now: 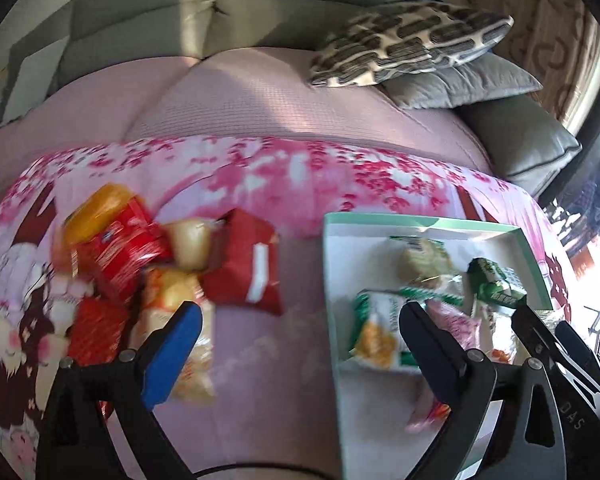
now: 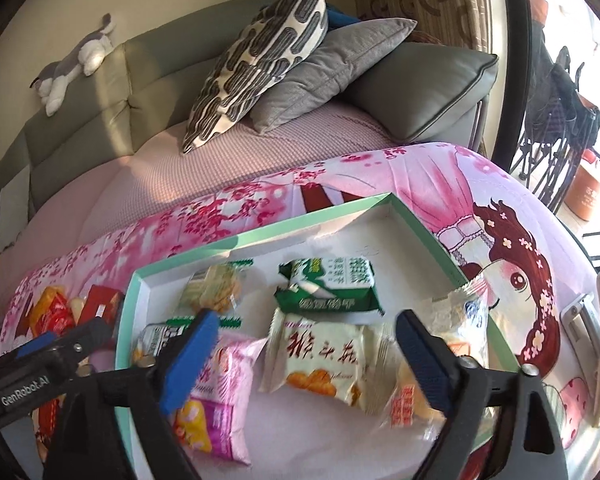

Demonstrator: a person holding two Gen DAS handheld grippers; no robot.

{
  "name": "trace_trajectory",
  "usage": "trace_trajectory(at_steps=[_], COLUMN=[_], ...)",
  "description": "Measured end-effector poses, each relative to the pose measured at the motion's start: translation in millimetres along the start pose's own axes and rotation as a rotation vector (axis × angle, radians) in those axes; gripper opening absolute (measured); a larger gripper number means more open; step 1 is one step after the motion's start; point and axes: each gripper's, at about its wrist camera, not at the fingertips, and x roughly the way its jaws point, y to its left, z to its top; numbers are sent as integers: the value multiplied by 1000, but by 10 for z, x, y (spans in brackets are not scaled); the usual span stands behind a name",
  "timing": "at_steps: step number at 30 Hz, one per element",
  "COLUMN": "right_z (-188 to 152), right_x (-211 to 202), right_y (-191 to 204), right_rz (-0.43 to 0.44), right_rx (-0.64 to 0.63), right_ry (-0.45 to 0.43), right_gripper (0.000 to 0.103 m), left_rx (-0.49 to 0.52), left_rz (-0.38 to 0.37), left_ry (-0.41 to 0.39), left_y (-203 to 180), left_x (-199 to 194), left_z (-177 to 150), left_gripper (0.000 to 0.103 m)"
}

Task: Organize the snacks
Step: 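Move both open tools back over the remaining snack pile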

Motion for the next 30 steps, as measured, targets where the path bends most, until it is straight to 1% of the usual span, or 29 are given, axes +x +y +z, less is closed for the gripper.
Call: trace_trajectory(at_steps=[2,6,10,13,17,19,24,30], right_z=[-39,-131,-266,-377,-511,-561,-663,-688], right_x=[-49,-104,-55,5,85,130,212,190], right_y=[97,322,575,773,956,1006,1069,1108], right_rz=[4,11,4,4,4,-2,-16,-17], right_rx=[-34,-109,-197,-269,-337,-360,-399,-423], right_ry=[-5,-7,34,57,80,90,118,104], right_gripper=[103,103,103,103,103,103,103,103], left_rx=[-23,-35,-63,-91,-116,-135,-194,-234], left_rz=[21,49,67,87,140,160,175,200], left_ry=[1,-4,-7,-26,-19,-17,-5,14], left_y=[135,327,543,717,978,1098,1341,1521], left_x=[-53,-100,-101,-129,-144,-152,-148,-112], left_z=[-72,-194,-246,-253,-284,-308,-360,-409], left_gripper=[99,99,100,100,100,100,100,100])
